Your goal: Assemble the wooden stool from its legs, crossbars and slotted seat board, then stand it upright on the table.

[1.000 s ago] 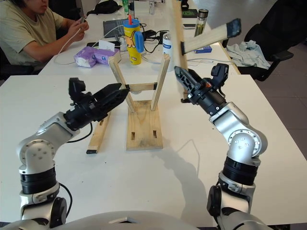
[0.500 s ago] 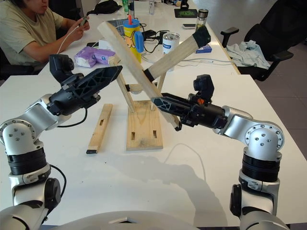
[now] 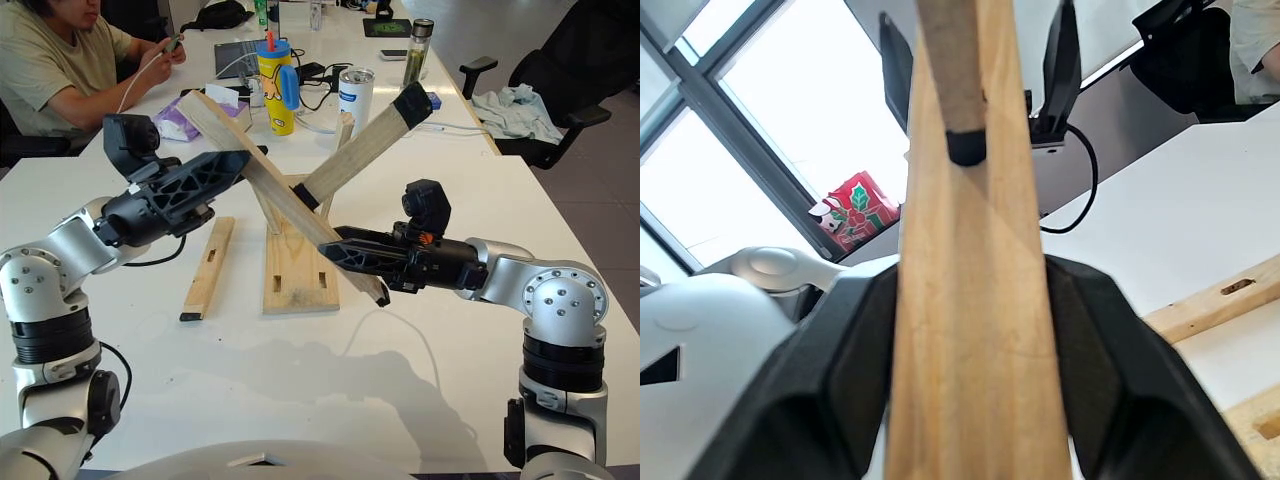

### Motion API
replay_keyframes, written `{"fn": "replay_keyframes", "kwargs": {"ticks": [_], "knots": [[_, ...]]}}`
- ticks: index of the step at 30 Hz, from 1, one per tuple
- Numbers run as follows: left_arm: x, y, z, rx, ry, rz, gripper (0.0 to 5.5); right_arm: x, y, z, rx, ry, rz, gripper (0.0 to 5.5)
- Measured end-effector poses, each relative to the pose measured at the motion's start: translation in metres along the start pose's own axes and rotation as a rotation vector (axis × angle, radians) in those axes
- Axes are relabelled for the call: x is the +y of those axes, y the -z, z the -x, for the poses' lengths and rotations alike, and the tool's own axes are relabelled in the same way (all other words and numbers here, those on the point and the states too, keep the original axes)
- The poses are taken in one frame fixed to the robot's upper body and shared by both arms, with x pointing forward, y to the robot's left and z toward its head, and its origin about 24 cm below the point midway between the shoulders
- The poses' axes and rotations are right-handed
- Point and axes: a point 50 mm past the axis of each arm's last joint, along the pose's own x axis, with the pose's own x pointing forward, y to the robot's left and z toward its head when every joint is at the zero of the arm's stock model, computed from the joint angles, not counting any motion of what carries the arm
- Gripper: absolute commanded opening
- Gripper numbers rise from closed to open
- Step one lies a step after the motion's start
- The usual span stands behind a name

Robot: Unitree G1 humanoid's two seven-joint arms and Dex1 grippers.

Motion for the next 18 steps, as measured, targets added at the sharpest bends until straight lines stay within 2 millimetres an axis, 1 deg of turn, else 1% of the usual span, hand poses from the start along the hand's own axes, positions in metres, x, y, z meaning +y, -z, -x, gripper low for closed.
{"fn": "replay_keyframes", "kwargs": {"ticks": [6, 8, 11, 16, 17, 18], "knots": [[-0.006, -0.001, 0.002, 0.045, 0.015, 0.003, 2.28, 0.003, 0.007, 0.000, 0.039, -0.006, -0.011, 2.06], [-0.008, 0.000, 0.002, 0.060, 0.018, -0.001, 2.05, 0.003, 0.010, 0.000, 0.057, -0.004, -0.017, 2.06], [-0.008, 0.000, 0.004, 0.077, 0.000, -0.010, 2.04, 0.002, 0.011, -0.001, 0.068, 0.004, -0.010, 2.06], [-0.006, 0.002, 0.012, 0.093, -0.038, -0.015, 2.02, -0.004, 0.010, -0.001, 0.058, 0.025, -0.008, 2.06], [-0.006, 0.001, 0.013, 0.095, -0.038, -0.020, 2.02, -0.004, 0.010, -0.001, 0.057, 0.024, -0.007, 2.44], [-0.006, 0.001, 0.014, 0.093, -0.039, -0.025, 2.02, -0.004, 0.009, -0.001, 0.056, 0.026, -0.005, 2.58]]}}
